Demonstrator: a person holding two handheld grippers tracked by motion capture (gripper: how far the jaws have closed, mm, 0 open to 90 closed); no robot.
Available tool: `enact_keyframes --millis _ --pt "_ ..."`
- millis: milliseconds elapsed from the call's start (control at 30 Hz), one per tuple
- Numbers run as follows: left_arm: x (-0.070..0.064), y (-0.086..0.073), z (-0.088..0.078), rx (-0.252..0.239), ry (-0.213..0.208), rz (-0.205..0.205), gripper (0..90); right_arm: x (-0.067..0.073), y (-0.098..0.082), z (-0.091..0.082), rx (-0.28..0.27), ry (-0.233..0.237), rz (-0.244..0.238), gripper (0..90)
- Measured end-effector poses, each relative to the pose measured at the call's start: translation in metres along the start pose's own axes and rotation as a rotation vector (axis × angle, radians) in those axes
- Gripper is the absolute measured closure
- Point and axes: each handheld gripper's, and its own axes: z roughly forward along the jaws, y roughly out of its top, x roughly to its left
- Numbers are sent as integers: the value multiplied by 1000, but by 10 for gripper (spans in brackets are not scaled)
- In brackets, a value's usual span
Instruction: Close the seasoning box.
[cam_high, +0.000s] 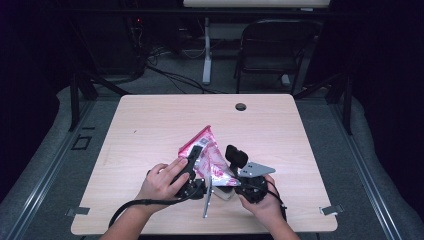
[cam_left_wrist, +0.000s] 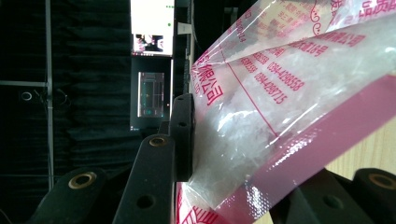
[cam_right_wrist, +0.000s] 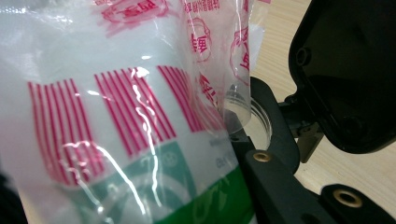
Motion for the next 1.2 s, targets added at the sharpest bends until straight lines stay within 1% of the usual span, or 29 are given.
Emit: enact_keyframes --millis 533,700,733,967,1033,1100,1167,1200 --pt "0 1 -1 -8 8 6 726 0 0 0 7 -7 0 900" --pt "0 1 -1 -4 4 4 726 -1 0 0 8 -9 2 900" --pt "0 1 -1 -7 1 -5 726 -1 0 0 8 -9 1 900" --pt "-1 2 -1 -8 -1 -2 725 -1 0 1 10 -14 3 900" --pt "-1 2 0 -12 5 8 725 0 -1 1 9 -15 6 900" --pt "-1 1 -1 -5 -5 3 726 -1 -1 1 10 -17 6 900" --pt "-1 1 0 -15 2 6 727 0 -1 1 11 -17 6 900" --pt "-1 0 0 -16 -2 3 728 0 -1 0 13 -13 4 900"
